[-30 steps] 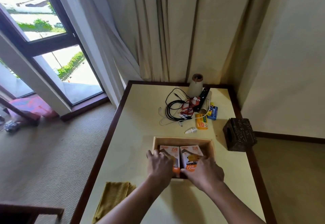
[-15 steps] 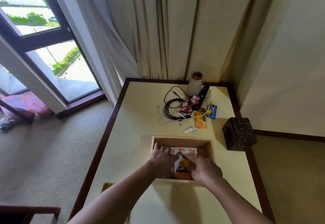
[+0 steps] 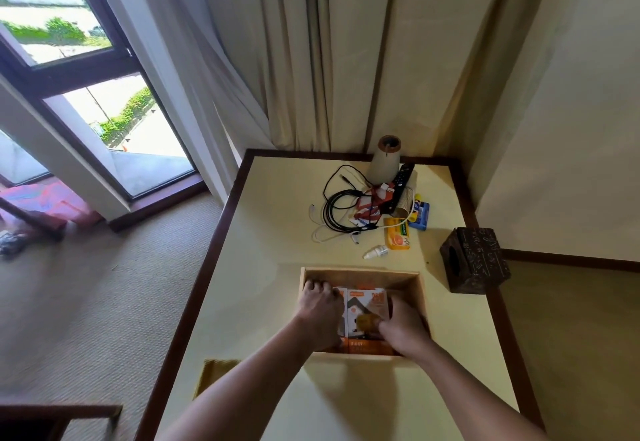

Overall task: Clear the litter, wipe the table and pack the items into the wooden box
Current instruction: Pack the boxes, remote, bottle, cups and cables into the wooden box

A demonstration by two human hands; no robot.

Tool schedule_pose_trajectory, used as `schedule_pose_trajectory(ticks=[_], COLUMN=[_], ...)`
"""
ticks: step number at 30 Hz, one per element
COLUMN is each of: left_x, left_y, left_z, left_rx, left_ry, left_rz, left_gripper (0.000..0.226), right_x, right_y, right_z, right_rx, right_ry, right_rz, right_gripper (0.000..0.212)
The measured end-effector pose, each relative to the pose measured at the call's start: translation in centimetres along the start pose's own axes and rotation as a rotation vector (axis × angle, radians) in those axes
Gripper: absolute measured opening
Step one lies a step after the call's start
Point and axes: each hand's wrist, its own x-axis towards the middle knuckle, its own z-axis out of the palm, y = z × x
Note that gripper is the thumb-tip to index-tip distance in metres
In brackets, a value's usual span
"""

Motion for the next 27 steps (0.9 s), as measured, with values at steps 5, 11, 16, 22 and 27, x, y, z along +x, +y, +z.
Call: schedule_pose_trajectory(ticks=[5,11,16,22,27], left_x=[0.2,-0.9,0.8,1.7,1.7], left_y=[-0.7,-0.6,1.6,2.5,0.7], left_z=[0.9,0.8,-0.5,-0.5,-0.7], left_rx=[-0.095,-0.301,-0.189,-0.203,-0.259], left_ry=[0.038,0.147,0.099,-0.025,-0.046], left_rz=[0.014,0.112,0.243,0.135,0.152], left_gripper=[0.091,0.070,0.063,0.089,0.093], right_x=[-0.1,-0.9,0.6,0.6,0.6], right_y=[-0.2,0.7,1.9,2.1,1.7], right_z=[1.0,-1.2,-2.3,-2.5,-1.9], right_rx=[-0.215,-0.238,0.234,0.274,0.235], right_ry=[0.134,0.611,0.413,0.380,0.349], right_rz=[-0.094,-0.179,0.018,0.031,0.030], right_gripper=[0.051,0.043,0.039,0.037,0.038])
